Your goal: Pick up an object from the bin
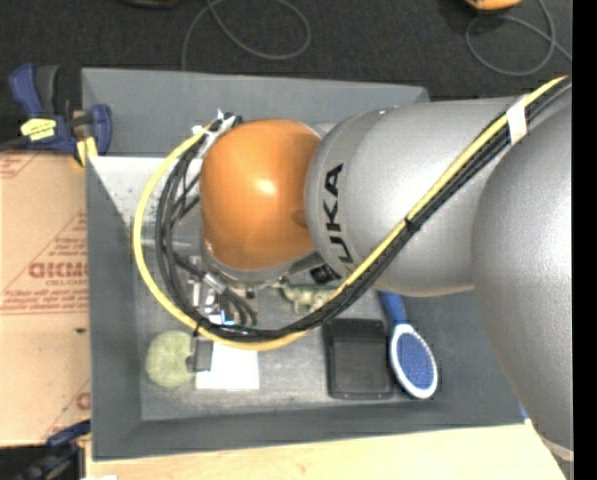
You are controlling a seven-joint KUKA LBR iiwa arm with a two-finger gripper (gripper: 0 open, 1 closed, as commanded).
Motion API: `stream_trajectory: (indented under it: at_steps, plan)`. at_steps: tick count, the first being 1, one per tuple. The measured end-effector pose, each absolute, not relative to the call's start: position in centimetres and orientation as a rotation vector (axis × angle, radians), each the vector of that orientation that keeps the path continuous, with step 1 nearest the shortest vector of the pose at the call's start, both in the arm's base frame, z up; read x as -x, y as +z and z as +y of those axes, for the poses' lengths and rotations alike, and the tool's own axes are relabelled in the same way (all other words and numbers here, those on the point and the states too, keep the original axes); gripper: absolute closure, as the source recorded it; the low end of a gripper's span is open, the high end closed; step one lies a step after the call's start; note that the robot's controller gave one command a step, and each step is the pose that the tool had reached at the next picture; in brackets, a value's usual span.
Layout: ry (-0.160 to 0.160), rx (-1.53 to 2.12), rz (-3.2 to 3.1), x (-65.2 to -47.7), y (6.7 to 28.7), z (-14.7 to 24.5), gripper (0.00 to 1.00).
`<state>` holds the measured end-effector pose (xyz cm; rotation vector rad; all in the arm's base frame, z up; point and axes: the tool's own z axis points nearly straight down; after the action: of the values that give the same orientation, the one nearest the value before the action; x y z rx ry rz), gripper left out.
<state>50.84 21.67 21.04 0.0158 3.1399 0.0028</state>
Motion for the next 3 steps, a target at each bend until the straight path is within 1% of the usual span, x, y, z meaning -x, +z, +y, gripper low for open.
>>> stream_trajectory:
  at_steps: [1,2,3]
  plan:
    - [0.002,-0.017,3.140,-50.8,21.0,21.7,0.00]
    - [0.003,0.077,3.133,-52.8,14.0,22.6,0.00]
    - [0.001,0.063,3.143,-53.0,10.2,22.8,0.00]
